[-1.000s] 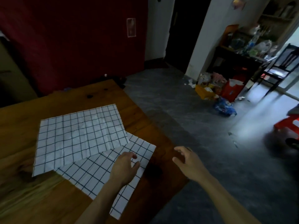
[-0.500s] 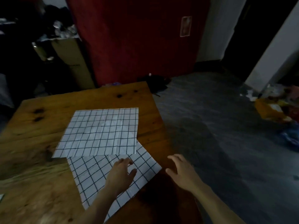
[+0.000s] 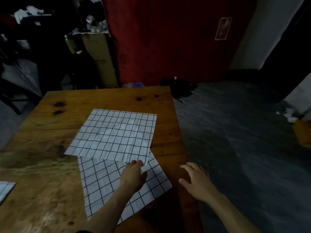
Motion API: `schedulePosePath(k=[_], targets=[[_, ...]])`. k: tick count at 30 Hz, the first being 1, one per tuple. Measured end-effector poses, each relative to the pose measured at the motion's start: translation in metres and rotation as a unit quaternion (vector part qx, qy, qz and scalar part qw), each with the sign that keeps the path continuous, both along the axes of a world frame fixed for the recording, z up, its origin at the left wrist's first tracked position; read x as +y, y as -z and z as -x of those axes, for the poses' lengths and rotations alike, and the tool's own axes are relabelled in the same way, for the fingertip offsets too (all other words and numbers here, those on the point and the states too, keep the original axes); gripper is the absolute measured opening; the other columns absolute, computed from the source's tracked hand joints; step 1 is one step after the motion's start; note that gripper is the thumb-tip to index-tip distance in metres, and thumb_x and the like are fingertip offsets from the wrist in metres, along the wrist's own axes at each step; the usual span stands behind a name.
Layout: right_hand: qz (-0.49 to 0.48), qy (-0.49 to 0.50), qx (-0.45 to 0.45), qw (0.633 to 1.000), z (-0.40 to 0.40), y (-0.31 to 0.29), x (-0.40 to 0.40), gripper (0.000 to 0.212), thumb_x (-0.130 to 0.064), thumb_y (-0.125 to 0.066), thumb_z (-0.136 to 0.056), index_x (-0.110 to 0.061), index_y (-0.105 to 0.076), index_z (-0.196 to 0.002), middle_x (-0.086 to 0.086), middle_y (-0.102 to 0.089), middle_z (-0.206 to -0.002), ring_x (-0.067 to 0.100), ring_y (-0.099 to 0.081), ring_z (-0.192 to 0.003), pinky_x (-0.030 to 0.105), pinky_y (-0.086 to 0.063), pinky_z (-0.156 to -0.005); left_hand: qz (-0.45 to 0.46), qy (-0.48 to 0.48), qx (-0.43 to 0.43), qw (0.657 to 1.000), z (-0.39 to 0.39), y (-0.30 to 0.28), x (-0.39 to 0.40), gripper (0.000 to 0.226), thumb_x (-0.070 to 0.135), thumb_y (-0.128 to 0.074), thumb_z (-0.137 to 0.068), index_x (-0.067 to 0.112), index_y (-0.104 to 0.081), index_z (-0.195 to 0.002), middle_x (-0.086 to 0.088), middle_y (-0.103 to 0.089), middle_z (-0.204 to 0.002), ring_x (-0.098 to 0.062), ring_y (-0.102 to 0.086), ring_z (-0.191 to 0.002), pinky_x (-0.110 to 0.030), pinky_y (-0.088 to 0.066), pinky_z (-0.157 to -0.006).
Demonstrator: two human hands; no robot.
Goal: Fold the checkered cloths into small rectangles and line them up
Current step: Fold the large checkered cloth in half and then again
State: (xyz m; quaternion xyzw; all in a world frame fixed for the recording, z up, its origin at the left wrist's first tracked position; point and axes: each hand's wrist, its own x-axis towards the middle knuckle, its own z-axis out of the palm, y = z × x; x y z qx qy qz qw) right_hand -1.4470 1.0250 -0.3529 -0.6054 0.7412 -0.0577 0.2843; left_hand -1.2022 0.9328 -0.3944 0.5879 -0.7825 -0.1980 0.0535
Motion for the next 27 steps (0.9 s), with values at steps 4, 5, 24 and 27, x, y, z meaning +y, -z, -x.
schedulePosePath(k=[4,5,24,27], targets=[[-0.001,0.011,0.007,1.000,0.008,0.001,-0.014,0.057,-0.052,-0.049,-0.094,-0.034,-0.032,-0.146,-0.007,-0.023,-0.155,0.015,-0.022,-0.142,0.045,-0.023,-0.117,-0.002,-0.013,-0.002,1.000,0.011,0.015,-0.029,0.040,0.041,-0.059,-0.093,0.022,-0.051,-0.128,-0.001,-0.054,-0.131,-0.020,-0.047,-0.123,-0.034,-0.046,-0.097],[-0.005,0.018,0.005,1.000,0.012,0.001,-0.019,0.057,-0.052,-0.049,-0.094,-0.034,-0.032,-0.146,-0.006,-0.024,-0.155,0.016,-0.024,-0.142,0.045,-0.026,-0.116,-0.003,-0.014,-0.004,1.000,0.013,0.019,-0.035,0.041,0.041,-0.059,-0.093,0.022,-0.051,-0.128,-0.002,-0.054,-0.131,-0.020,-0.046,-0.123,-0.035,-0.046,-0.098],[-0.028,0.054,-0.042,0.997,0.000,0.025,-0.046,0.050,-0.042,-0.055,-0.095,-0.032,-0.040,-0.141,-0.008,-0.034,-0.147,0.008,-0.039,-0.129,0.031,-0.038,-0.107,0.048,-0.021,0.049,0.997,0.004,0.069,-0.067,0.016,0.028,-0.052,-0.097,0.025,-0.065,-0.104,0.005,-0.060,-0.117,-0.015,-0.051,-0.107,-0.032,-0.044,-0.091],[-0.012,0.051,-0.055,0.997,-0.005,0.023,-0.049,0.049,-0.039,-0.056,-0.095,-0.031,-0.041,-0.141,-0.009,-0.036,-0.145,0.008,-0.039,-0.129,0.028,-0.038,-0.105,0.050,-0.015,0.100,0.994,0.004,0.056,-0.065,0.011,0.027,-0.051,-0.094,0.026,-0.060,-0.089,0.008,-0.064,-0.105,-0.009,-0.052,-0.093,-0.030,-0.048,-0.083]])
